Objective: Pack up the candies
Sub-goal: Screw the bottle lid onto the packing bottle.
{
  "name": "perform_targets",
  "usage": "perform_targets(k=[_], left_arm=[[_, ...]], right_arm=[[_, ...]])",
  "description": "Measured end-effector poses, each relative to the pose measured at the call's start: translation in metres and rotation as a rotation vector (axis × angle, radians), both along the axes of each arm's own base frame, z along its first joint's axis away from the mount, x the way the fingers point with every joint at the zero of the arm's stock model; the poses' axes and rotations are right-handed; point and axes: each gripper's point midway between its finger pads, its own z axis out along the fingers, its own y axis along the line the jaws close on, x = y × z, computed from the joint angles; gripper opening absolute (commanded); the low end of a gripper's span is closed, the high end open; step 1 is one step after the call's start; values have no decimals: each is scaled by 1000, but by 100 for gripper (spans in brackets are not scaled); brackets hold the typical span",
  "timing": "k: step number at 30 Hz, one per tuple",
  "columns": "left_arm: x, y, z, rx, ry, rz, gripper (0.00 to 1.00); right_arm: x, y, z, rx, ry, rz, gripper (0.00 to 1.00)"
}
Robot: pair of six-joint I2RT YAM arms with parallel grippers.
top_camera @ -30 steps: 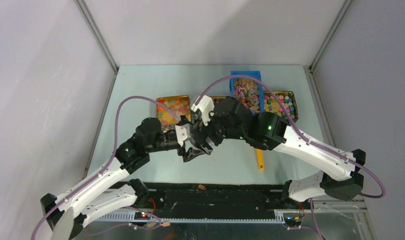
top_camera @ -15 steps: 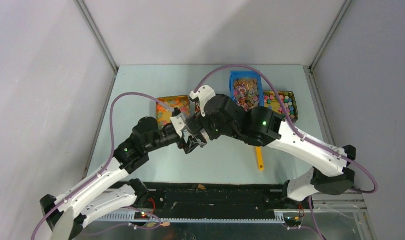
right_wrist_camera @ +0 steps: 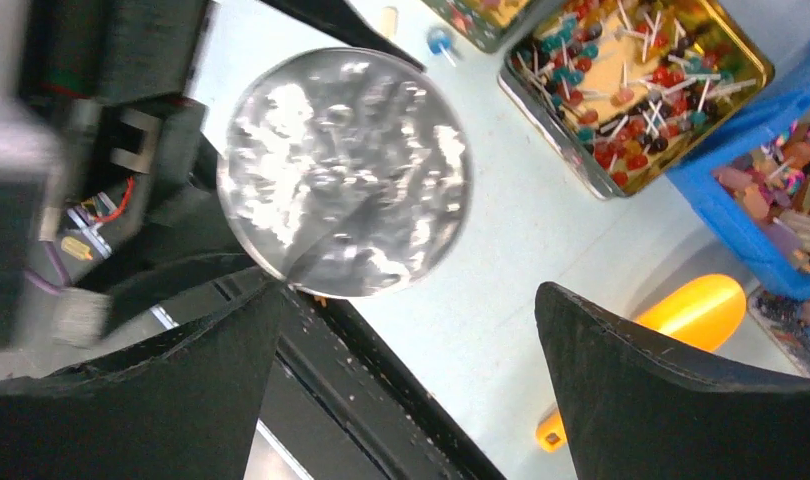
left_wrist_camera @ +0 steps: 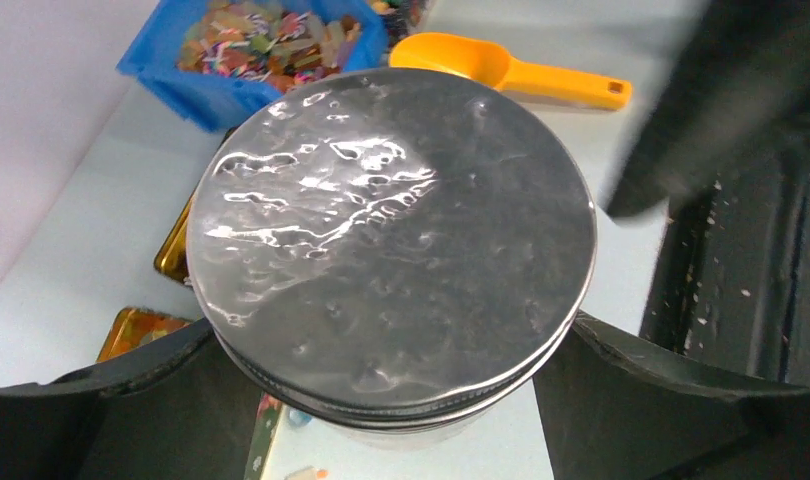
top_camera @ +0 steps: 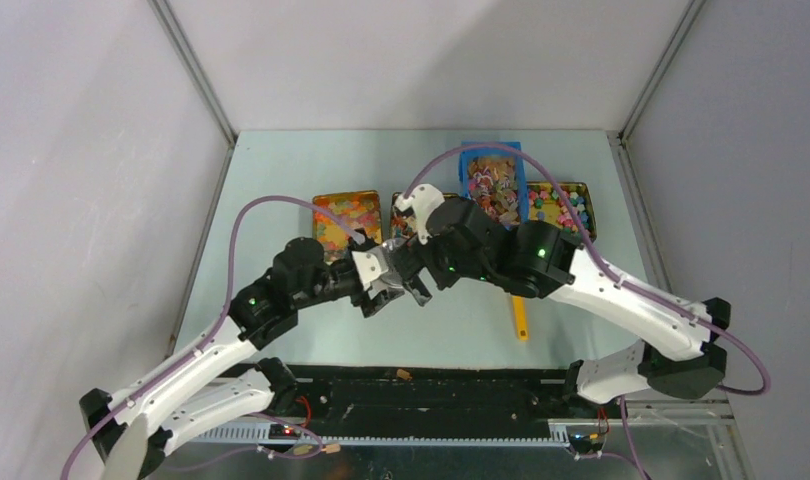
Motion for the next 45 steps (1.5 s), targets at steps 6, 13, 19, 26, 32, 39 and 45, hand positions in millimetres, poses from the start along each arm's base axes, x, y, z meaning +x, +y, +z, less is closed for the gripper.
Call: perform_targets(k=[6, 13, 19, 26, 32, 39, 45], left_arm=[[-24, -6, 1, 34, -38, -148, 74], [-54, -14, 12, 20, -40, -340, 75], [-81, -21, 23, -2, 6, -503, 75], [-105, -25, 23, -14, 86, -644, 75], [-112, -26, 22, -19, 110, -692, 75], [-113, -25, 18, -9, 122, -694, 75], [-114, -25, 18, -9, 128, -701, 74]], right_arm=[[-9, -31, -10, 30, 13, 74, 100], [-51, -43, 19, 151, -54, 352, 98], [-72, -29, 27, 142, -80, 551, 96], [-88, 0, 23, 50, -101, 730, 95], [-92, 14, 22, -1, -106, 808, 93], [-93, 14, 17, -31, -100, 822, 92], [-94, 14, 16, -56, -121, 809, 91]])
